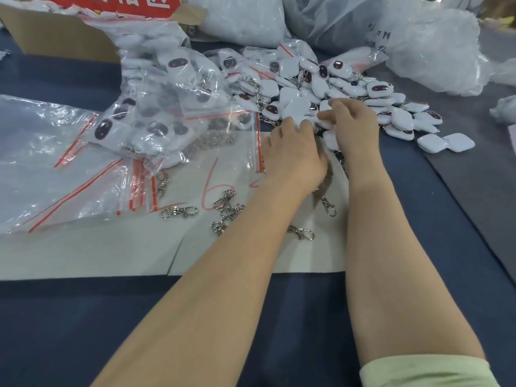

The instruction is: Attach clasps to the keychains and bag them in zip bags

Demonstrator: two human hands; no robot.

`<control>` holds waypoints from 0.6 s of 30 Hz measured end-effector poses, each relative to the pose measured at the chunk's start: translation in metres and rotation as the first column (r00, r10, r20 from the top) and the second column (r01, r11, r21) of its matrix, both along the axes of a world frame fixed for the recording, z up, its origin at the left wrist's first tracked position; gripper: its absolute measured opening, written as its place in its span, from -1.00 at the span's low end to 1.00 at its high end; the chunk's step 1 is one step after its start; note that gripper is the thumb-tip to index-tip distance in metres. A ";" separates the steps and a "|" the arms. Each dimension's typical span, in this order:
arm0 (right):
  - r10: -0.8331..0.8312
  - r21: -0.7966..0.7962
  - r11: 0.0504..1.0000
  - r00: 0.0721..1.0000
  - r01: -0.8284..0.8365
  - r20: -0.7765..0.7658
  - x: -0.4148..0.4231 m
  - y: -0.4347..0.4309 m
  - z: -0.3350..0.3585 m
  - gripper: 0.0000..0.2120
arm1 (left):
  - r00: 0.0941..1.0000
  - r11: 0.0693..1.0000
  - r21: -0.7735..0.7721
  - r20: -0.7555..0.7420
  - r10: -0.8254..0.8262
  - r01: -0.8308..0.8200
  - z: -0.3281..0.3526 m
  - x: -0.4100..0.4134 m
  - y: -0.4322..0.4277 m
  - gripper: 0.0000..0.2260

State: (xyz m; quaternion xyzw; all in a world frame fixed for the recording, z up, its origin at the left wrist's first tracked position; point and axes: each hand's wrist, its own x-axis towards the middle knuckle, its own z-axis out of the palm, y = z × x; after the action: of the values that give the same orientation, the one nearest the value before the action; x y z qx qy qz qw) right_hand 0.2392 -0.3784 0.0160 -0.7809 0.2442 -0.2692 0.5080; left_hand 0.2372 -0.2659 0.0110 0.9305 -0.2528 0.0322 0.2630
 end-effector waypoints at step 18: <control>0.116 -0.140 0.984 0.993 -0.114 0.008 0.013 0.042 0.004 -0.66 | 0.988 0.987 -0.059 0.024 0.153 -0.152 -0.001 0.022 0.054 -0.64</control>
State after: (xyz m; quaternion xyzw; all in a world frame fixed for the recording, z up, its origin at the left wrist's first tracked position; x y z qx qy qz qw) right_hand 0.2525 -0.3364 0.0204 -0.8250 0.1753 -0.2620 0.4690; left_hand 0.2589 -0.2118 0.0104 0.9388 -0.1836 0.0728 0.2824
